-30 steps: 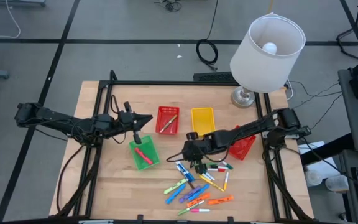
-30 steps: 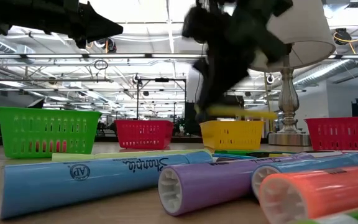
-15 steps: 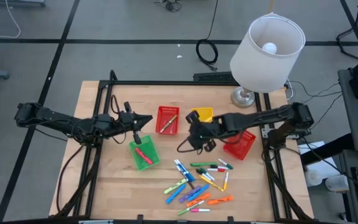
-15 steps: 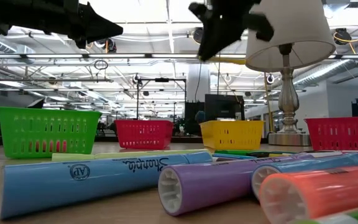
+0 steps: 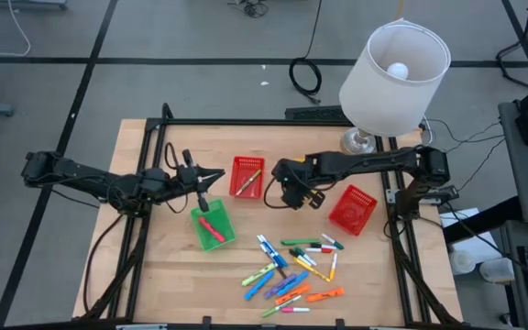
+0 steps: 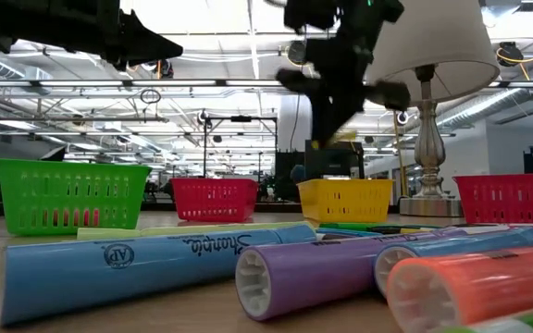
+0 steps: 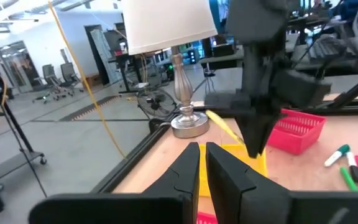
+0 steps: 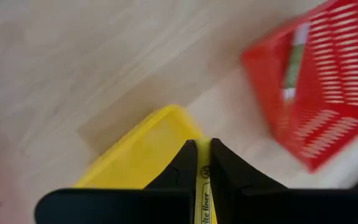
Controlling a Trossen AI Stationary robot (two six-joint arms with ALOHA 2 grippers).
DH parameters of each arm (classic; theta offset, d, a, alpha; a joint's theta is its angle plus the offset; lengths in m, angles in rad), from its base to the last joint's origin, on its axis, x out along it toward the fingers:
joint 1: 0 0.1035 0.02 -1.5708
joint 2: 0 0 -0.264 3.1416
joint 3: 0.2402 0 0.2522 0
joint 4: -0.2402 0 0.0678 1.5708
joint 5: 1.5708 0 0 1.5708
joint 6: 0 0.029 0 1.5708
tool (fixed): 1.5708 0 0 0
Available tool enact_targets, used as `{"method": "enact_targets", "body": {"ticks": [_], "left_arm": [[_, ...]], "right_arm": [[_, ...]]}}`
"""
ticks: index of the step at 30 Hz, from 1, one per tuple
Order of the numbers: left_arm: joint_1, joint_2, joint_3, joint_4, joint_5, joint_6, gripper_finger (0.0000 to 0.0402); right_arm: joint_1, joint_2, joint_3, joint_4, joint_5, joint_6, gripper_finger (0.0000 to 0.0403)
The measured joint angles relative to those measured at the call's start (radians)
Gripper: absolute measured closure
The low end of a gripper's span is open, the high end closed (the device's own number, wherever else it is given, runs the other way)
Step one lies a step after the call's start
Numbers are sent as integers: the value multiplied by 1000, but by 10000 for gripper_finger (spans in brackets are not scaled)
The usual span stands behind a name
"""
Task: Pick & Place Markers
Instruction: Put the top yellow pen into the yellow bin
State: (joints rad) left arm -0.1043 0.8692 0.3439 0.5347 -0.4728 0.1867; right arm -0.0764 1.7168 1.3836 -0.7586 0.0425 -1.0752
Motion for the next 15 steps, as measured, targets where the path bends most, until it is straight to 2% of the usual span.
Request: {"method": "enact_targets", "body": {"ticks": [6, 15], "left_arm": [[0, 0, 0, -52, -23, 65, 364], [0, 0, 0, -52, -72, 74, 364]], "right_arm": [[-59, -2, -93, 70, -69, -48, 393], [-129, -2, -211, 221, -209, -118, 393]]}}
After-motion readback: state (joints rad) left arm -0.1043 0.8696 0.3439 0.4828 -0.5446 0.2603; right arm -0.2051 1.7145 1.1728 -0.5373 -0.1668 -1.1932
